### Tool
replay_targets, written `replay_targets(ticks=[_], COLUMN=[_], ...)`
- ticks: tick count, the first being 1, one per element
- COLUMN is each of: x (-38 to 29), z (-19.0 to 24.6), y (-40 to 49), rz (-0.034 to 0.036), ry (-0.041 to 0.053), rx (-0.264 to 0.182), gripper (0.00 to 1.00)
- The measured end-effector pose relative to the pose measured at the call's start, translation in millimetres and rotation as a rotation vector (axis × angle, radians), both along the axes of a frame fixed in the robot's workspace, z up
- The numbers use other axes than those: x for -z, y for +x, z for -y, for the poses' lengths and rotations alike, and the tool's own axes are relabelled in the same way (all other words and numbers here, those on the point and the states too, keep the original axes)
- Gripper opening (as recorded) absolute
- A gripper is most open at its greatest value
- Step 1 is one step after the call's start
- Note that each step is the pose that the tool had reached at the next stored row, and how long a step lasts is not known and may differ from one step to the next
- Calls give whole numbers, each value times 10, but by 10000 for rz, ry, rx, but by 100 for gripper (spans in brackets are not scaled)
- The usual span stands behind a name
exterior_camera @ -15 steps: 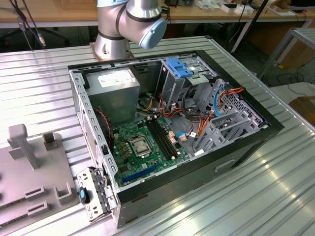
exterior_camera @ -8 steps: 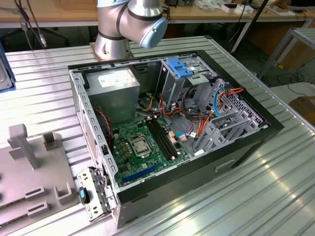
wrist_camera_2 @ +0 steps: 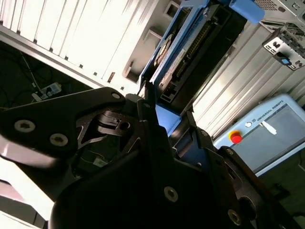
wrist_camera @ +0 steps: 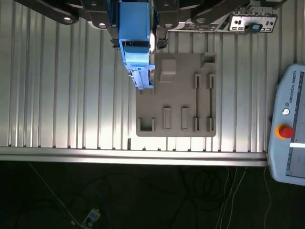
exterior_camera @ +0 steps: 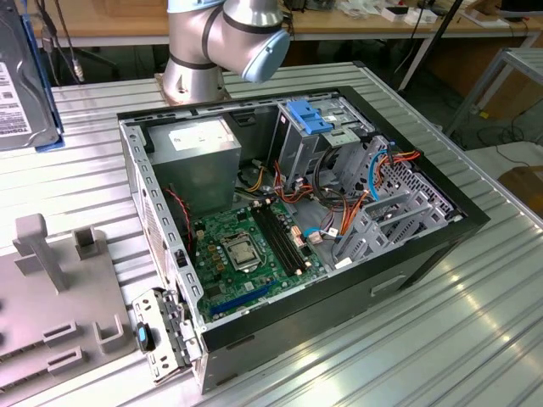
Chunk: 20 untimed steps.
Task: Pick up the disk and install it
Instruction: 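Pick up the disk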
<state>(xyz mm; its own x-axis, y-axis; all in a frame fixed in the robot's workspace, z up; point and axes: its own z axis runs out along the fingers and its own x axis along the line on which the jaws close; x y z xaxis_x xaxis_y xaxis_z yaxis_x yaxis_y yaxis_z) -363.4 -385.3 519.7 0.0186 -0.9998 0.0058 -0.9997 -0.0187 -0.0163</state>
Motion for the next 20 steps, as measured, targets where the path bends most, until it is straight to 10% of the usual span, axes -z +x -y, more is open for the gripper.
replay_targets(ticks=[7,20], x=[1,15], z=[0,0], y=[370,1321], rz=[-1,0], ry=[-1,0], rx=[-1,-1], gripper=[37,37])
